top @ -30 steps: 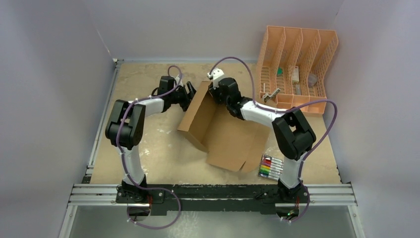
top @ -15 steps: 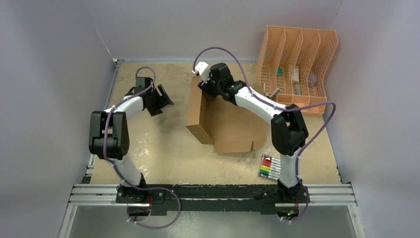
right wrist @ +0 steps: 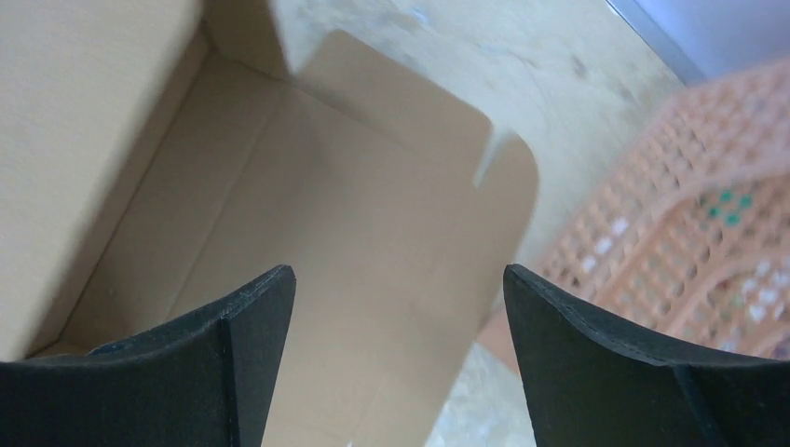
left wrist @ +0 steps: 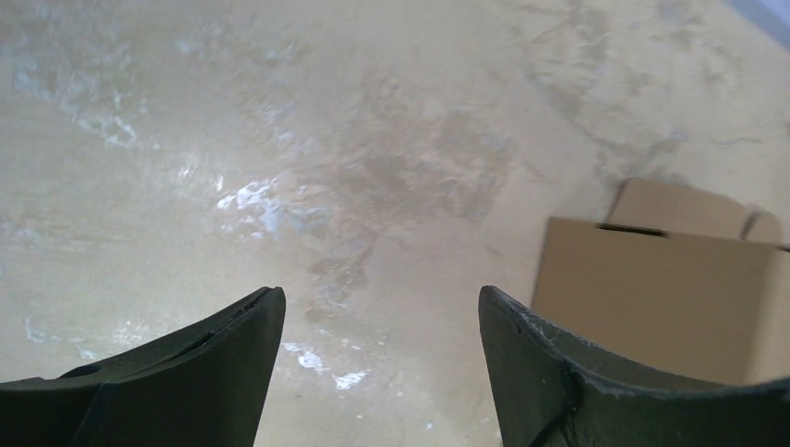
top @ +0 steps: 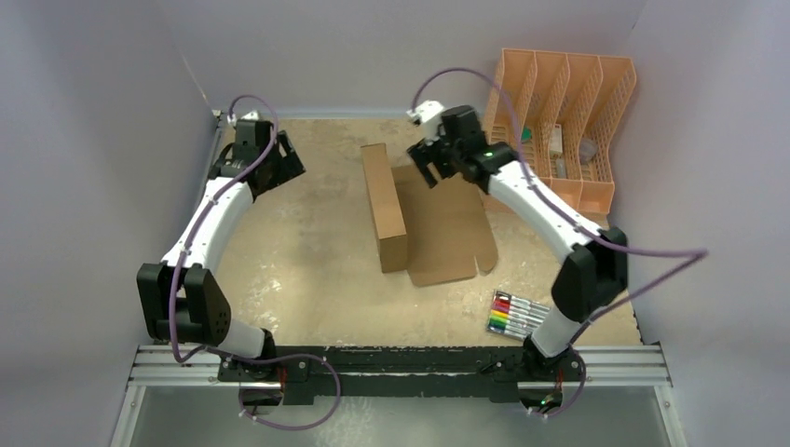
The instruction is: Fold the paper box
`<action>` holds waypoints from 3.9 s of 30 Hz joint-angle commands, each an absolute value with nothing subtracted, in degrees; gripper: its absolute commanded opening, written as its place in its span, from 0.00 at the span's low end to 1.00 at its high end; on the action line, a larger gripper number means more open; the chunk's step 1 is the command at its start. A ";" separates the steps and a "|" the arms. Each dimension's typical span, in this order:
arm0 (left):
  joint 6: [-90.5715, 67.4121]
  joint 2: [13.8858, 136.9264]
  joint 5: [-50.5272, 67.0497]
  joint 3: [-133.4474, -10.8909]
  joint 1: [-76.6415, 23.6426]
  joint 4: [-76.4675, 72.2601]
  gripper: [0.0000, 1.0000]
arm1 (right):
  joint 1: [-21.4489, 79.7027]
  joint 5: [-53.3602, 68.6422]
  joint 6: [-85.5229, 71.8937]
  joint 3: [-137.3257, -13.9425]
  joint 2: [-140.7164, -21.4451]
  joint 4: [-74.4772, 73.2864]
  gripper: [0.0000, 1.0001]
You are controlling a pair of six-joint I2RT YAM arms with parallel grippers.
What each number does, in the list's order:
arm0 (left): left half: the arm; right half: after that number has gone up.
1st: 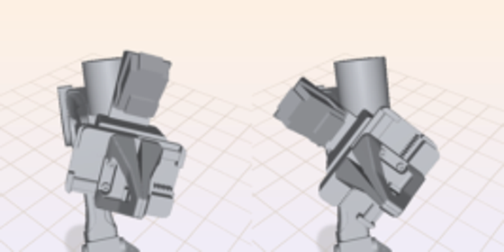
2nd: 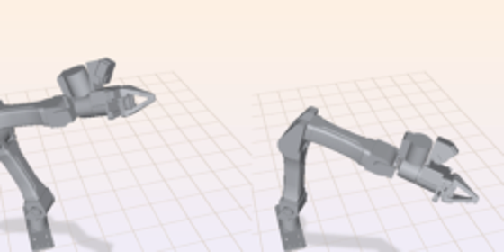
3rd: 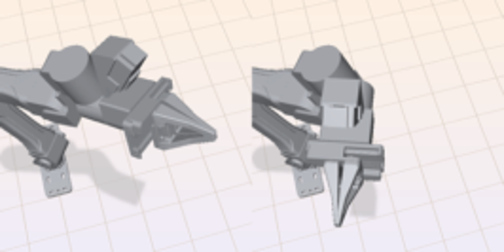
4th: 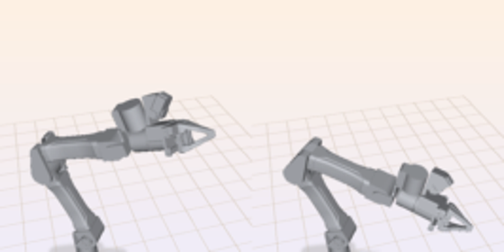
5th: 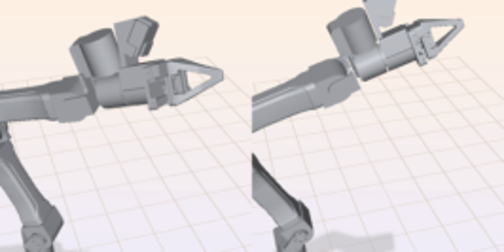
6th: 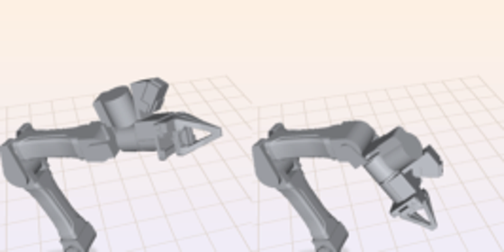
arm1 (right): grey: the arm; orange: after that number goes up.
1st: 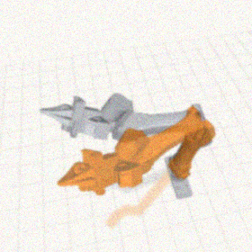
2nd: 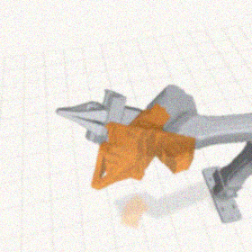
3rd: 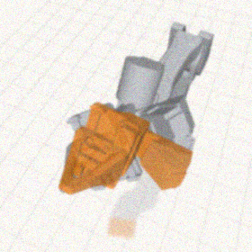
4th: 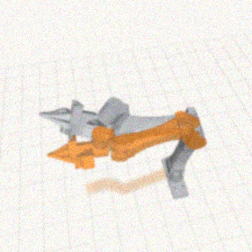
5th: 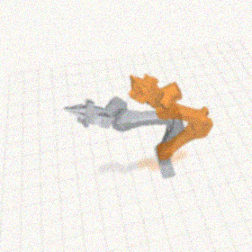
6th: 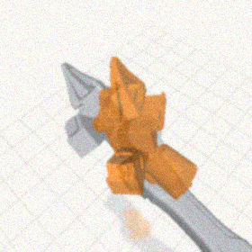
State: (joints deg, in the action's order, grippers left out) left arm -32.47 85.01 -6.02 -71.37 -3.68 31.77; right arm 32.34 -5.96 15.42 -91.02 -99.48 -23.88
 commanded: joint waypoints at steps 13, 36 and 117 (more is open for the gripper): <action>-38.39 84.23 -9.36 -93.30 -26.07 37.67 0.77 | 12.06 1.29 -11.09 -57.33 -75.58 -14.15 0.88; -29.79 102.21 -40.72 -102.04 -46.34 51.32 0.79 | 11.86 0.18 -8.63 -52.56 -75.41 -7.06 0.91; -28.87 68.44 -4.41 -63.49 -10.90 31.87 0.82 | 18.08 10.43 25.97 -100.89 -102.69 -30.46 0.00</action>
State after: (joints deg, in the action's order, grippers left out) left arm -34.61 71.44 -1.74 -59.92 -11.49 29.28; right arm 18.11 16.78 10.28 -94.28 -102.98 -21.76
